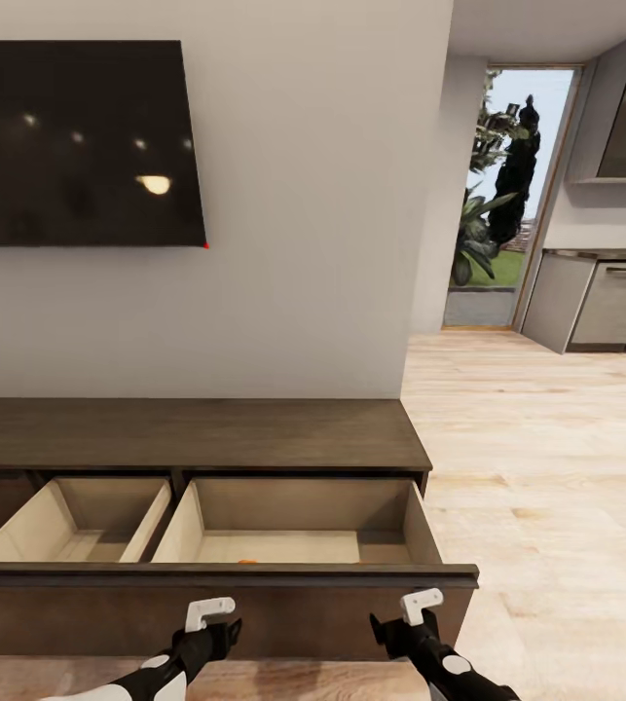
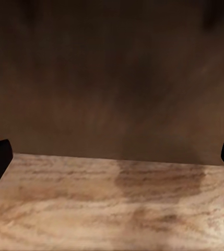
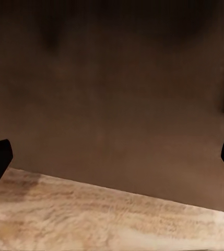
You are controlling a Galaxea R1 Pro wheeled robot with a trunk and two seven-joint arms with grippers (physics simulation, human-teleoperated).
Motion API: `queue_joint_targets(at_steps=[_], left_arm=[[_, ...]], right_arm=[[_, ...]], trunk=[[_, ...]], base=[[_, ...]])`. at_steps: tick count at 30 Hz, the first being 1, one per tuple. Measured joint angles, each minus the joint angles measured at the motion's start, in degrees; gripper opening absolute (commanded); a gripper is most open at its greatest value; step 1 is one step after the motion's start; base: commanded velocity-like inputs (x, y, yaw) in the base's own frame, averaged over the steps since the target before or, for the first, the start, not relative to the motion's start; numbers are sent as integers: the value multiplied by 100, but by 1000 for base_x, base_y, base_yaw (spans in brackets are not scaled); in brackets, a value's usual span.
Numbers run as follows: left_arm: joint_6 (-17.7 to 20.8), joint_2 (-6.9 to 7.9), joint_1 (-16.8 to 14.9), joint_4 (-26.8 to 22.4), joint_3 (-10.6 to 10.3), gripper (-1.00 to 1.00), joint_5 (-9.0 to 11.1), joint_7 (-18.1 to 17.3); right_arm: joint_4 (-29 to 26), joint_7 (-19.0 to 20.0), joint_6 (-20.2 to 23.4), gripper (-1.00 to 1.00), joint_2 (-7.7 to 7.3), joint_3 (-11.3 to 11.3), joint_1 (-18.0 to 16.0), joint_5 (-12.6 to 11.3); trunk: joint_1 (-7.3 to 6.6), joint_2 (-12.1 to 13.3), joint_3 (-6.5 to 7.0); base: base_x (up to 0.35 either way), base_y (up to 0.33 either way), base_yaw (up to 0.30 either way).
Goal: Place each of the two pumpkins and all three candles from the living room inside a cabinet in the living room (use any cabinet), then make sure every cabinet is closed, and position the cauldron so it is next to a table in the living room.
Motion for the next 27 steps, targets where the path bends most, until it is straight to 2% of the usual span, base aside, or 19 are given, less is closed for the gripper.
queue_joint_targets(at_steps=[2,7,27], left_arm=[[-2,0,0,-14,0,100,-2,2],[-49,0,0,-32,-12,100,-9,3],[-62,9,0,-49,-26,100,-19,3]], right_arm=[[0,-74,-6,100,-4,-136,0,1],[6,-93,-9,100,-1,-192,2,4],[63,-95,-12,100,-1,-223,3,13]], trunk=[[0,0,0],[0,0,0],[0,0,-1]], base=[[0,0,0],[99,0,0],[328,0,0]])
